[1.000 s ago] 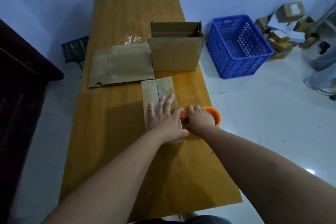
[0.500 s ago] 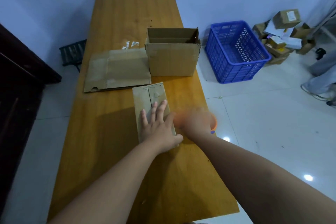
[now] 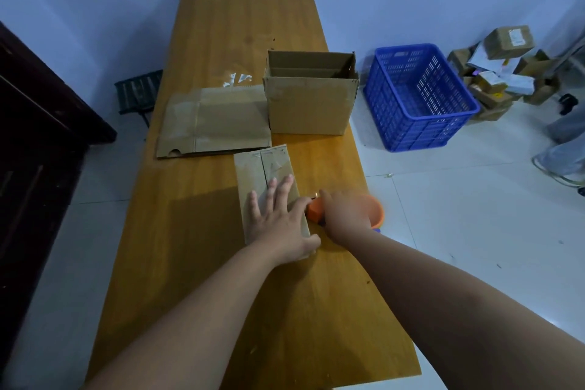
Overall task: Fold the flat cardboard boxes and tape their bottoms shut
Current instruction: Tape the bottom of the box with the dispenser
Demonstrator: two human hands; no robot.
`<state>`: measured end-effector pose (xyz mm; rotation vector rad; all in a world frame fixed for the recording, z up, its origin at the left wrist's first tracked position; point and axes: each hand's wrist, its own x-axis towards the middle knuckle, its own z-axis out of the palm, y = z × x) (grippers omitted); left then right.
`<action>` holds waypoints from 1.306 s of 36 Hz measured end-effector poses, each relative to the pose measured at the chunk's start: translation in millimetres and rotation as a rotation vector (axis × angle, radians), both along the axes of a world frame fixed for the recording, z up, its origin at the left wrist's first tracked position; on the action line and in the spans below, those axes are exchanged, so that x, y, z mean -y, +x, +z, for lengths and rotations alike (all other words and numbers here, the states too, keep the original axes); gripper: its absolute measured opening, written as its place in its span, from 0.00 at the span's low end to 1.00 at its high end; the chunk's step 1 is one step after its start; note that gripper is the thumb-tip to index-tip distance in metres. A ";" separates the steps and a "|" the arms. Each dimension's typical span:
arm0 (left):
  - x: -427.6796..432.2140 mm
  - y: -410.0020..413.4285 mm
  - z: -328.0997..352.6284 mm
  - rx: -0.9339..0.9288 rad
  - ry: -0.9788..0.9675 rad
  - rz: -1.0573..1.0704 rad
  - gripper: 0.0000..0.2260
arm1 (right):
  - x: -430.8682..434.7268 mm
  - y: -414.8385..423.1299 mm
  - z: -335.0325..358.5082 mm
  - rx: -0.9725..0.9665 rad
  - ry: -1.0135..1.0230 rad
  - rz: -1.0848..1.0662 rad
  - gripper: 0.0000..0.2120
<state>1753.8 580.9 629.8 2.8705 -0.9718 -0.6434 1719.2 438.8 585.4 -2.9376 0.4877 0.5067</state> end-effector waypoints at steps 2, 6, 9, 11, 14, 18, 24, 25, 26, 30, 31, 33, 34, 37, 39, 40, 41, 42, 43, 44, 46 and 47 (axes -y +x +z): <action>-2.1 -1.1 -0.6 0.012 0.002 -0.003 0.31 | -0.6 -1.2 -0.4 -0.003 0.000 0.017 0.30; -4.9 -1.1 0.9 -0.008 -0.029 0.002 0.31 | 0.4 1.7 -0.6 -0.022 0.002 -0.001 0.30; -8.5 3.4 4.1 -0.097 -0.070 0.016 0.33 | 2.6 6.0 0.2 -0.046 0.017 0.017 0.32; -10.0 8.6 9.0 -0.181 -0.107 0.025 0.36 | 4.1 8.3 1.1 -0.045 0.047 0.029 0.35; -12.8 17.9 21.4 -0.355 -0.215 0.126 0.32 | 3.6 10.8 2.4 -0.035 0.114 0.026 0.36; -23.7 26.2 24.6 -0.422 -0.271 0.184 0.30 | -4.8 8.0 11.2 0.233 0.293 -0.076 0.26; -35.4 30.1 3.6 -0.110 -0.421 0.115 0.28 | -28.2 -14.7 23.1 0.739 0.296 0.358 0.14; -39.0 28.4 2.0 -0.049 -0.431 0.126 0.25 | -29.2 -19.4 19.9 0.724 0.295 0.441 0.13; -43.3 25.4 1.0 0.022 -0.427 0.125 0.23 | -29.2 -23.5 17.4 0.706 0.299 0.497 0.14; -63.9 8.0 -9.5 0.186 -0.574 0.106 0.14 | -23.6 -37.0 20.8 0.678 0.283 0.585 0.17; -70.4 3.3 -12.2 0.184 -0.612 0.113 0.12 | -21.8 -39.7 23.3 0.668 0.276 0.601 0.17; -83.6 -4.9 -16.2 0.215 -0.649 0.103 0.10 | -19.1 -44.2 27.7 0.641 0.257 0.651 0.17; -90.2 -7.9 -17.2 0.243 -0.651 0.084 0.10 | -17.8 -46.0 28.6 0.624 0.244 0.675 0.17; -107.6 -11.2 -21.0 0.308 -0.613 -0.008 0.13 | -12.8 -51.3 27.5 0.572 0.199 0.729 0.19; -116.7 -10.1 -22.4 0.322 -0.579 -0.073 0.13 | -10.5 -54.5 27.2 0.556 0.174 0.731 0.24; -120.0 -9.4 -22.3 0.312 -0.569 -0.092 0.14 | -10.0 -55.5 27.3 0.554 0.169 0.722 0.26; -122.8 -8.5 -22.1 0.300 -0.562 -0.106 0.15 | -10.4 -56.1 28.0 0.564 0.167 0.714 0.27; -124.7 -7.7 -21.1 0.295 -0.555 -0.116 0.15 | -11.5 -56.2 28.3 0.580 0.165 0.713 0.27; -126.6 -6.7 -20.1 0.289 -0.551 -0.119 0.15 | -12.5 -56.1 28.0 0.596 0.164 0.718 0.27; -128.3 -5.9 -18.2 0.277 -0.553 -0.118 0.14 | -13.7 -55.9 27.9 0.601 0.162 0.723 0.27; -131.7 -4.3 -16.7 0.261 -0.559 -0.121 0.14 | -15.1 -56.1 27.8 0.597 0.145 0.726 0.27; -133.7 -3.1 -17.0 0.257 -0.561 -0.125 0.14 | -15.1 -56.6 27.4 0.591 0.136 0.725 0.28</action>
